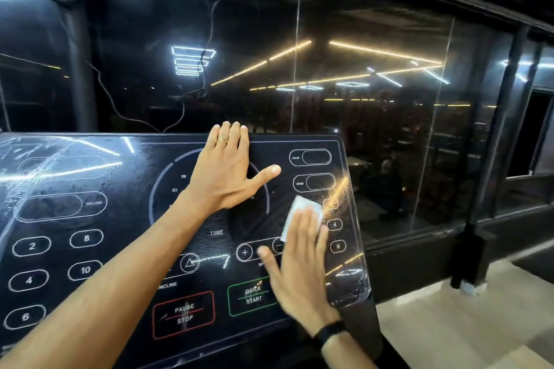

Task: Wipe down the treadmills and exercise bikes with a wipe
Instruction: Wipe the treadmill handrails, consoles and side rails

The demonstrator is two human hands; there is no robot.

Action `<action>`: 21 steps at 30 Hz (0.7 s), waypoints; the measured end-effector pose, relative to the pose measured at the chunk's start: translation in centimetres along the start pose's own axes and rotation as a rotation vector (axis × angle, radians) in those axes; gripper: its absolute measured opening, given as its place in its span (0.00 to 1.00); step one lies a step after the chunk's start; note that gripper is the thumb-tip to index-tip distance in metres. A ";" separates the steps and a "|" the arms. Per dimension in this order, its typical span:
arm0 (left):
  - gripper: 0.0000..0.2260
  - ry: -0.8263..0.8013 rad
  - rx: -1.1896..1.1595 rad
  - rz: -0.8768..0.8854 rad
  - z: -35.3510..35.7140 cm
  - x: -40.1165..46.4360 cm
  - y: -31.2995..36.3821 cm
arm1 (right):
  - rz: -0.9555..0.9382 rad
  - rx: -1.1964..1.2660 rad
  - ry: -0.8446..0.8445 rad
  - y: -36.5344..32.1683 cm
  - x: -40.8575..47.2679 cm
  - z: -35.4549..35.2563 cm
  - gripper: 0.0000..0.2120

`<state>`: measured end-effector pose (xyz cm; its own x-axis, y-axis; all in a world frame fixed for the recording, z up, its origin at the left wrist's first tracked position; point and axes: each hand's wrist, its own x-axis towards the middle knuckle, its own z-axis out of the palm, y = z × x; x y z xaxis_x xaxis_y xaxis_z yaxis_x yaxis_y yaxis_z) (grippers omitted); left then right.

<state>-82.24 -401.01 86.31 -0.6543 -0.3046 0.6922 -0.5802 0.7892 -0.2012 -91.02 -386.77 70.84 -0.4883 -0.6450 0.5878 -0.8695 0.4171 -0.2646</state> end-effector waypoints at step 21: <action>0.50 0.051 0.042 0.052 0.7 -0.2 -0.9 | -0.138 -0.131 0.050 -0.8 2.4 -0.7 0.46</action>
<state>-81.91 -402.07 85.83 -0.6592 -0.2358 0.7140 -0.5666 0.7800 -0.2655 -91.45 -388.17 73.04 -0.3577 -0.6708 0.6497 -0.9094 0.4082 -0.0792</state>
